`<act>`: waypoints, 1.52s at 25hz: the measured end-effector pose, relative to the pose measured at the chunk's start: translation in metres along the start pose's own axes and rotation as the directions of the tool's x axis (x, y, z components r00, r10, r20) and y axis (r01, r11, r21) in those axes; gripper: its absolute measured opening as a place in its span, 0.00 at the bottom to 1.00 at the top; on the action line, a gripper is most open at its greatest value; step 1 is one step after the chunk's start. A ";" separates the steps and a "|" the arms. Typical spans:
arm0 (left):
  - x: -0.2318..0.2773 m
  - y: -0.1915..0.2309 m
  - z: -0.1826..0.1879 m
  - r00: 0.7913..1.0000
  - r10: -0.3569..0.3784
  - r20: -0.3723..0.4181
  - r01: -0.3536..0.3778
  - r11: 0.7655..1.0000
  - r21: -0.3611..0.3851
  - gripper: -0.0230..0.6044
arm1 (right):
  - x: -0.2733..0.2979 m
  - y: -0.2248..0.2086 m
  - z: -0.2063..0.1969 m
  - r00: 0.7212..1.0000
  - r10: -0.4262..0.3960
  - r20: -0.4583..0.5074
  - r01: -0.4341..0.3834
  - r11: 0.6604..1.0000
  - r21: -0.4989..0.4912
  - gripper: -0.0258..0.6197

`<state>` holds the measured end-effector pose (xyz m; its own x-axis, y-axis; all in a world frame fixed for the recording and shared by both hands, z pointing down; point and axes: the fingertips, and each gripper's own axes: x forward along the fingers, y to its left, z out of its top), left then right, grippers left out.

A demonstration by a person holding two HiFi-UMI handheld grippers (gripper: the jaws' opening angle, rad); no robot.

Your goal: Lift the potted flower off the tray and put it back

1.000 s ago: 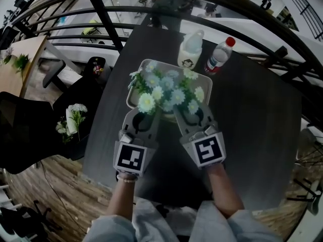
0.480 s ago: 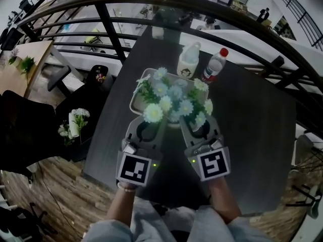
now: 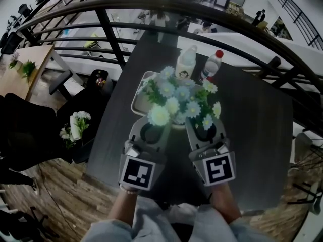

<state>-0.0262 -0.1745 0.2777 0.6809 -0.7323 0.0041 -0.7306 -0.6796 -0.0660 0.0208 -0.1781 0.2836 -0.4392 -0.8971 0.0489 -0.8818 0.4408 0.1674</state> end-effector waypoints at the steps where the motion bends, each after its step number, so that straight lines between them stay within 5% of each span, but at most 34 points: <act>1: -0.001 -0.001 0.003 1.000 -0.004 0.009 0.004 1.000 0.001 0.10 | -0.002 -0.001 0.004 1.000 -0.005 0.002 0.005 1.000 -0.008 0.15; 38: -0.005 -0.005 0.014 0.999 -0.013 0.041 0.013 1.000 -0.001 0.10 | -0.008 -0.001 0.017 0.999 -0.021 0.035 0.021 1.000 0.003 0.15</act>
<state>-0.0255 -0.1667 0.2636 0.6916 -0.7214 -0.0361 -0.7220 -0.6888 -0.0653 0.0221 -0.1703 0.2667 -0.4261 -0.9046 0.0109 -0.8915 0.4219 0.1652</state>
